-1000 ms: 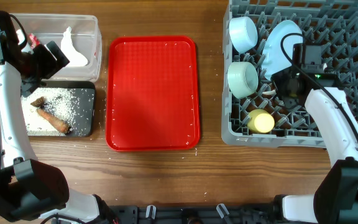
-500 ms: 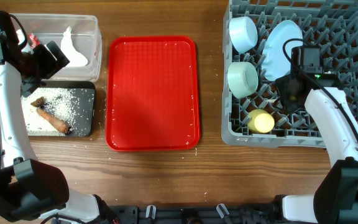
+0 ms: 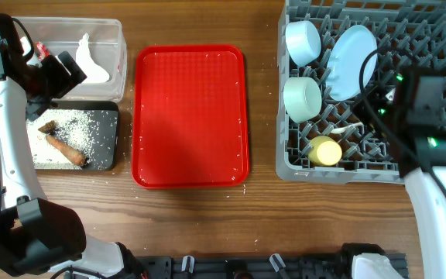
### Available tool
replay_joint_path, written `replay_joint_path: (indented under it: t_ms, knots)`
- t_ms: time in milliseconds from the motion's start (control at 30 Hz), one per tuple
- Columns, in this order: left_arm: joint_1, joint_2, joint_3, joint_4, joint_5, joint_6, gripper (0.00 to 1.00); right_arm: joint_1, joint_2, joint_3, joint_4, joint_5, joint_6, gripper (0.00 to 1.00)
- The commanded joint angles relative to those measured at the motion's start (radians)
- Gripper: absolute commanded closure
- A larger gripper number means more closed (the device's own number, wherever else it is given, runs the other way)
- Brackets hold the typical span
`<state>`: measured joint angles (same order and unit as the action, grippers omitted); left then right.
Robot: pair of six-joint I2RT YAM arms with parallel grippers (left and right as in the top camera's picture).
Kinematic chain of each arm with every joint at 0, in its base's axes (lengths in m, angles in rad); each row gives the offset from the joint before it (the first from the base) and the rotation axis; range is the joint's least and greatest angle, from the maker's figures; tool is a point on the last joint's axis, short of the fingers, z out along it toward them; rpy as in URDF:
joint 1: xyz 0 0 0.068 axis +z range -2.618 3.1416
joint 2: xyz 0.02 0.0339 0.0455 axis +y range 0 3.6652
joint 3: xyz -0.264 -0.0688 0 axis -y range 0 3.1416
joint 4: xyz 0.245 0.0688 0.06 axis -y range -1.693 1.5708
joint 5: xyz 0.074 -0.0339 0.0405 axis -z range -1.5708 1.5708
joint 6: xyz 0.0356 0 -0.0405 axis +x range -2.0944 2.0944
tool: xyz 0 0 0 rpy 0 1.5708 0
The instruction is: Sort waste into correct bins and load items into the dishwasher rack
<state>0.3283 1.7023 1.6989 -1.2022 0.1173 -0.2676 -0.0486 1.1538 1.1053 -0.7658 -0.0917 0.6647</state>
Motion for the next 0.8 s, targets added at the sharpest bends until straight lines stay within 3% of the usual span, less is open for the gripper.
replay_joint_path:
  t_ms: [0,133,333,400,567,667,767]
  knots:
    - [0.004,-0.005,0.01,0.002,-0.003,-0.002,0.0,0.006,-0.173,0.016,-0.011,-0.423,-0.449,0.0]
    - [0.004,-0.005,0.01,0.002,-0.003,-0.002,0.0,0.006,-0.304,0.016,-0.091,-0.429,-0.448,0.0]
    - [0.004,-0.005,0.01,0.002,-0.003,-0.002,0.0,0.006,-0.317,0.014,-0.275,-0.322,-0.46,0.0]
    - [0.004,-0.005,0.01,0.002,-0.003,-0.002,0.0,0.006,-0.312,0.014,-0.243,-0.287,-0.556,0.0]
    - [0.004,-0.005,0.01,0.002,-0.003,-0.002,0.0,0.023,-0.372,-0.123,0.029,-0.299,-0.819,0.0]
    - [0.004,-0.005,0.01,0.002,-0.003,-0.002,0.0,0.026,-0.498,-0.348,0.271,-0.301,-0.796,0.0]
    - [0.004,-0.005,0.01,0.002,-0.003,-0.002,0.0,0.026,-0.673,-0.621,0.555,-0.271,-0.646,0.0]
